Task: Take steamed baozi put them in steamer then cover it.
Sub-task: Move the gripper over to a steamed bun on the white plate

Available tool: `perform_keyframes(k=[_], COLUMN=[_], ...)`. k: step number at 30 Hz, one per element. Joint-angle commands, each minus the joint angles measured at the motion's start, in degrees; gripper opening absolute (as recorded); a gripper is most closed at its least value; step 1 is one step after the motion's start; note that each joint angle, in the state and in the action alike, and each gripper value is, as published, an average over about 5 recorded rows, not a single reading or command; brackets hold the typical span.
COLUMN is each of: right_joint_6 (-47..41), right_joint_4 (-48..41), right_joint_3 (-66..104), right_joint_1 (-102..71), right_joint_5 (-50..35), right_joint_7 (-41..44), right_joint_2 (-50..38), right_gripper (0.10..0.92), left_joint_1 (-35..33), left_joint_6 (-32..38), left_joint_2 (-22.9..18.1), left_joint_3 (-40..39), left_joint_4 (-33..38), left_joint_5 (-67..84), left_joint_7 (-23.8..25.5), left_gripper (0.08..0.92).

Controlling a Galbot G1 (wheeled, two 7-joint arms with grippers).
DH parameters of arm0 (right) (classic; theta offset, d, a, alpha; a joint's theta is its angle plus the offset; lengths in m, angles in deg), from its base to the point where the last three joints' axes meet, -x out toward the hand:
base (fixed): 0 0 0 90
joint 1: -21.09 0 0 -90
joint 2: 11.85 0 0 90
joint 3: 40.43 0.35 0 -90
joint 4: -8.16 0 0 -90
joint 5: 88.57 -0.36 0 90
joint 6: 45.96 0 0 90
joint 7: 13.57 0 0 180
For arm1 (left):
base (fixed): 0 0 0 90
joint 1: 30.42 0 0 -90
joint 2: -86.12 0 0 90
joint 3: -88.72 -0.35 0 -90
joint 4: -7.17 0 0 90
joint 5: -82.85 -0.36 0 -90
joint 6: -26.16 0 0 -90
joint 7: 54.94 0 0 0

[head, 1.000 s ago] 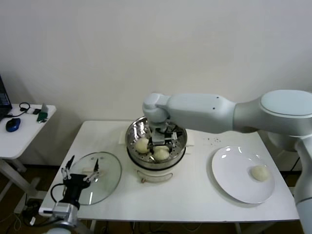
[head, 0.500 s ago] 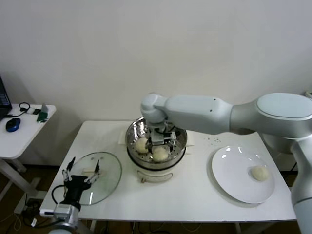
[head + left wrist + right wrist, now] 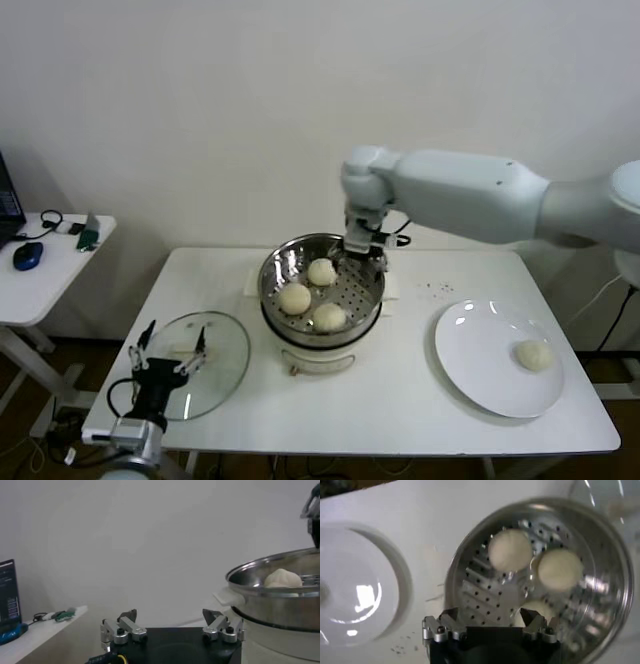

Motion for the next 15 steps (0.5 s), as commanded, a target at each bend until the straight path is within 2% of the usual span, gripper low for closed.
perform_keyframes(k=[1, 7, 15], right_joint_6=[-19.69, -29.47, -28.34], right_joint_4=[2.57, 6.43, 2.51], right_joint_3=[-10.42, -6.6, 14.89], right_joint_1=[7.2, 0.32, -25.21], right_joint_5=[-15.14, -10.64, 0.51], right_joint_7=[-6.23, -8.61, -6.02], right_joint_2=[-22.32, -35.35, -44.44], right_gripper=[0.823, 0.823, 0.823], left_joint_1=[-0.31, -0.2, -0.55], left_joint_6=[-0.14, -0.2, -0.53], left_joint_2=[0.08, 0.32, 0.16], left_joint_3=[-0.55, -0.85, -0.83], left_joint_4=[0.47, 0.41, 0.41], left_joint_5=[0.19, 0.1, -0.72], left_joint_7=[0.16, 0.21, 0.12], left_gripper=[0.823, 0.823, 0.823])
